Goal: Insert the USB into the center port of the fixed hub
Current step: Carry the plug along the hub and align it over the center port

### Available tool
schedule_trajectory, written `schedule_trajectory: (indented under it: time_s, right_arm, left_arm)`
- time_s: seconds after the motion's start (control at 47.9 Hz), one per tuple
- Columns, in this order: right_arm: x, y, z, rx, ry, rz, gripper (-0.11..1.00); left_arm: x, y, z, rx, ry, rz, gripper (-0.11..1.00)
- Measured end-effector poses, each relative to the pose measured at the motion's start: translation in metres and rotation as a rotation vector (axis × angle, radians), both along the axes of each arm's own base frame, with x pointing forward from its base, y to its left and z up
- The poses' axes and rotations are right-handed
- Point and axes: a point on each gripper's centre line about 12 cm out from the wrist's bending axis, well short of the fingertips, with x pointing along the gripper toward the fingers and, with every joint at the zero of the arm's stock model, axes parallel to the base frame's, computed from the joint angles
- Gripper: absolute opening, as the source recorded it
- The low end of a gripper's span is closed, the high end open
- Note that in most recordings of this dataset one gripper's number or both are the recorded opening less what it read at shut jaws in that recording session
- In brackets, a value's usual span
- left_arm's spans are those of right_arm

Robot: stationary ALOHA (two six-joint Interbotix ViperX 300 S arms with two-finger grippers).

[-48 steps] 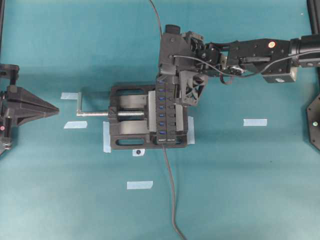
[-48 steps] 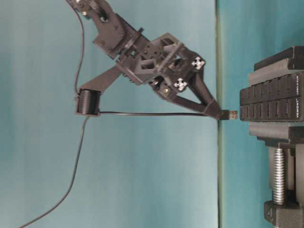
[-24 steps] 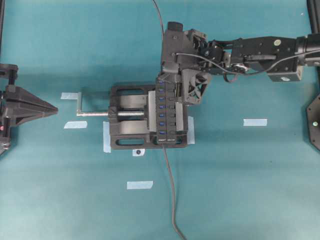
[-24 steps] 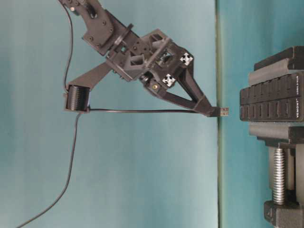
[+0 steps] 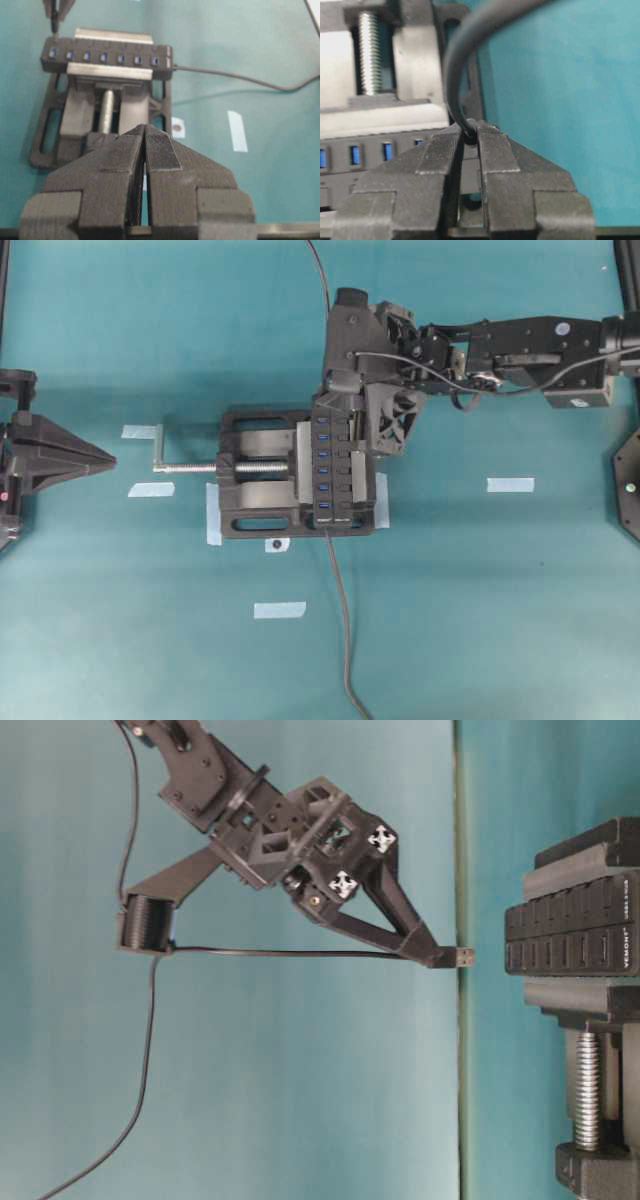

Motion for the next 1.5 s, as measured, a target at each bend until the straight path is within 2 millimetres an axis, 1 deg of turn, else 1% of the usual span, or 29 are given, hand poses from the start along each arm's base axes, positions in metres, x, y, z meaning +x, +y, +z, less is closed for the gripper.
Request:
schedule_trajectory:
  time_s: [0.251,0.501,1.066,1.233,1.504]
  right_arm:
    - [0.000,0.006,0.006,0.008,-0.013,0.008,0.09]
    - [-0.001,0.018,0.017,0.011,-0.035,0.031,0.09]
    - [-0.004,0.036,0.028,0.026,-0.035,0.067,0.09]
    - [-0.005,0.039,0.031,0.048,-0.046,0.052,0.09]
    - [-0.005,0.041,0.031,0.053,-0.048,0.052,0.09]
  left_arm:
    - [0.000,0.000,0.000,0.001,-0.002,0.000,0.00]
    - [0.000,0.000,0.000,0.000,-0.002,0.000,0.00]
    - [0.000,0.000,0.000,0.000,-0.002,0.000,0.00]
    - [0.000,0.000,0.000,0.000,0.000,0.000,0.00]
    - [0.000,0.000,0.000,0.000,0.000,0.000,0.00]
